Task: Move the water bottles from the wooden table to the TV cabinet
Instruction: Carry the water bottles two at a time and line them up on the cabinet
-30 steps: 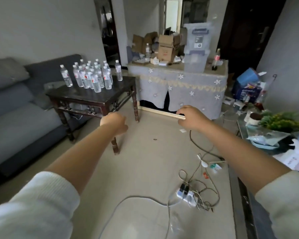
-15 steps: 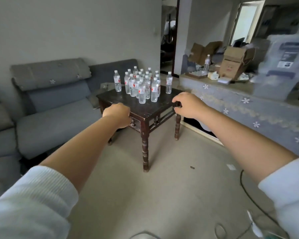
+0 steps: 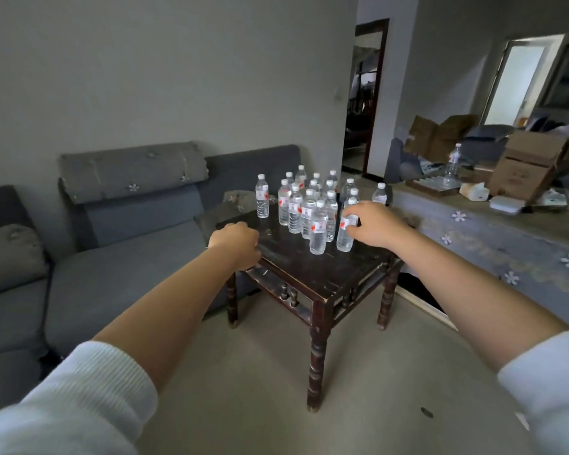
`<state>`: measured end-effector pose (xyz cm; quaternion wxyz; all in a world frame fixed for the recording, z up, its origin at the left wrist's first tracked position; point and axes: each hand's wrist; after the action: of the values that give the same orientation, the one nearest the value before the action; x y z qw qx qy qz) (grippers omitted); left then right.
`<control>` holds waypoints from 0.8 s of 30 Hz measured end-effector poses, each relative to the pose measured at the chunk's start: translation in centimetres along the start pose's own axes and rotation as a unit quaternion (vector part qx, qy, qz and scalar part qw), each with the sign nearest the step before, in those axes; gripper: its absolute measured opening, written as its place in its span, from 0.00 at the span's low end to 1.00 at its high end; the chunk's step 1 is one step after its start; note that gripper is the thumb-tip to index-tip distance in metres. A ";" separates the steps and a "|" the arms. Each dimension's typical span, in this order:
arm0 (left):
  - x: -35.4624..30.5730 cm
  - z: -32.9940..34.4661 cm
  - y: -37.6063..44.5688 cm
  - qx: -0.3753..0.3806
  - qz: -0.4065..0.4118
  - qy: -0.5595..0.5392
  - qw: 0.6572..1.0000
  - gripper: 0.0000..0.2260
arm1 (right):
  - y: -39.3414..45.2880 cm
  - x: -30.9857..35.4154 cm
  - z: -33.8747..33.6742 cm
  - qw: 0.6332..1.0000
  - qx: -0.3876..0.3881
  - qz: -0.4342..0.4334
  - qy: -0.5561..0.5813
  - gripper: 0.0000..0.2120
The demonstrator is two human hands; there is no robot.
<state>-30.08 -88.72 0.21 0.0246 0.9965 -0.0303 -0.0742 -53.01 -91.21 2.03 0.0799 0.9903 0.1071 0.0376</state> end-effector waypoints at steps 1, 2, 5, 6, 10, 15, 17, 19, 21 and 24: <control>0.7 0.1 1.8 0.003 -0.004 -0.009 1.000 0.16 | 2.2 -0.1 0.5 1.000 0.004 0.002 -0.002 0.19; 1.3 0.1 3.3 0.005 -0.007 -0.021 1.000 0.16 | 4.0 -0.3 0.9 1.000 0.009 0.005 -0.002 0.19; 2.8 0.5 7.7 0.005 -0.007 -0.047 0.999 0.15 | 9.3 -0.8 2.7 0.999 0.027 0.016 0.009 0.19; 3.3 0.7 9.3 0.003 -0.007 -0.047 0.999 0.15 | 11.0 -0.8 3.3 0.999 0.032 0.017 0.010 0.19; 5.5 1.5 16.4 0.006 -0.021 -0.044 0.999 0.15 | 18.8 -1.2 5.8 0.999 0.037 0.011 0.011 0.18; 7.5 0.7 26.7 0.017 -0.042 -0.031 0.998 0.16 | 29.6 -1.6 7.5 0.998 0.051 -0.013 0.015 0.18; 8.1 0.2 30.9 0.014 -0.045 -0.022 0.999 0.16 | 34.2 -1.9 7.7 0.998 0.052 -0.016 0.013 0.18; 8.6 -0.3 33.8 0.004 -0.044 -0.014 0.999 0.16 | 37.4 -1.9 7.9 0.998 0.057 -0.022 0.020 0.18; 10.0 -0.4 38.3 -0.006 -0.051 -0.010 0.999 0.16 | 42.7 -1.7 8.8 0.998 0.057 -0.029 0.013 0.17; 11.4 -0.3 40.8 -0.006 -0.048 -0.005 0.999 0.15 | 45.6 -1.2 9.4 0.998 0.056 -0.036 0.010 0.17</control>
<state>-21.10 -130.14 1.05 0.0272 0.9963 0.0177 -0.0801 -43.87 -136.87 0.34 0.0244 0.9883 0.1456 0.0384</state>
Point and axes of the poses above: each hand's wrist, its own y-axis towards the middle knuckle, its own z-axis out of the palm, x = y × z, and after that the axes turned 11 degrees about -y, right-handed
